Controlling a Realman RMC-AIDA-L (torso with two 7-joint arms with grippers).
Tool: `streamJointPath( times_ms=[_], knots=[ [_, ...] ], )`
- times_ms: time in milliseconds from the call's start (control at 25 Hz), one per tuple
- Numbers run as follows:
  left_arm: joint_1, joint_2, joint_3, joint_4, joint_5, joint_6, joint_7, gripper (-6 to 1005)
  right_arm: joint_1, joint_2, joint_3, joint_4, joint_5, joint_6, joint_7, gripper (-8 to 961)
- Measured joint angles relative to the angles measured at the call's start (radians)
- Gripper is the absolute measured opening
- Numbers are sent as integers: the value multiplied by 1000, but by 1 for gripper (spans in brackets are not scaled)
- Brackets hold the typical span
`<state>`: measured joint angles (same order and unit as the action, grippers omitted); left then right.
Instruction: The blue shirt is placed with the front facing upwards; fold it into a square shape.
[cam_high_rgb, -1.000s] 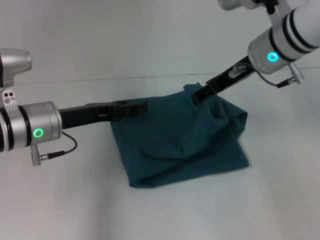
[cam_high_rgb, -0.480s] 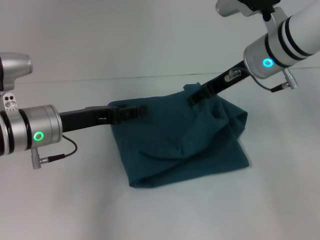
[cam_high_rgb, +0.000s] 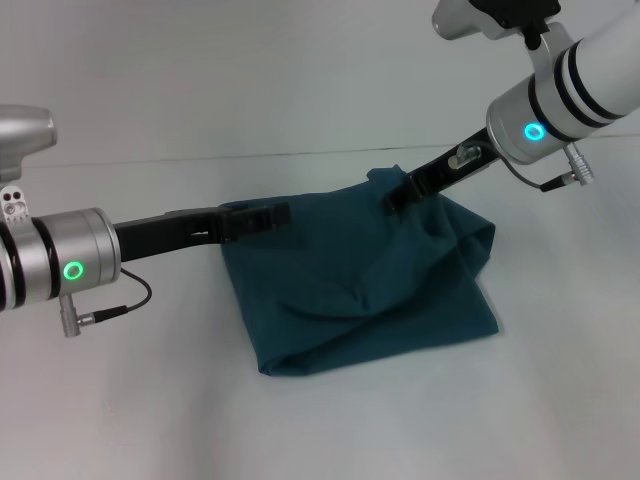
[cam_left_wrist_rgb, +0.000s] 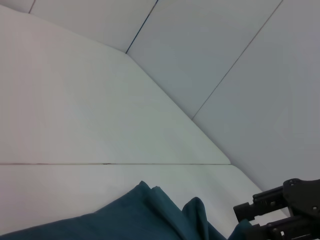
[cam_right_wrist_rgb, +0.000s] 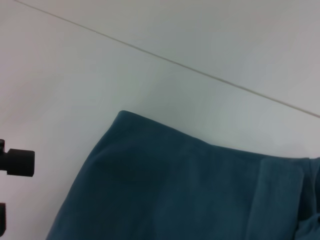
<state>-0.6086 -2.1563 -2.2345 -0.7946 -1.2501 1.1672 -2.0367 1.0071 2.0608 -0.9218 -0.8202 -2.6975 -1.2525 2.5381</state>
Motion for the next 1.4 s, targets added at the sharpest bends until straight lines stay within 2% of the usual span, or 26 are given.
streamJointPath(
  times_ms=[160, 400, 520, 720, 1040, 1280, 1400],
  knots=[
    [0, -2, -5, 2, 0, 0, 0, 782, -2, -1, -2, 7, -4, 8, 14, 638],
    [0, -2, -22, 11, 0, -2, 4, 782, -3, -1, 1, 25, -1, 17, 29, 458],
    [0, -2, -23, 17, 0, -1, 8, 782, -3, -1, 1, 27, -1, 18, 31, 245],
    [1, -2, -24, 23, 0, -1, 9, 781, -7, -1, 1, 14, -1, 10, 31, 43],
    [3, -3, -24, 24, 0, 1, 9, 781, -73, 0, -6, -114, -8, -67, 53, 42],
    [3, -3, -24, 25, 0, -1, 9, 781, -135, 23, -9, -229, -8, -165, 63, 42],
    [3, -3, -25, 25, 0, -2, 9, 781, -166, 24, -22, -252, -8, -207, 81, 42]
  ],
)
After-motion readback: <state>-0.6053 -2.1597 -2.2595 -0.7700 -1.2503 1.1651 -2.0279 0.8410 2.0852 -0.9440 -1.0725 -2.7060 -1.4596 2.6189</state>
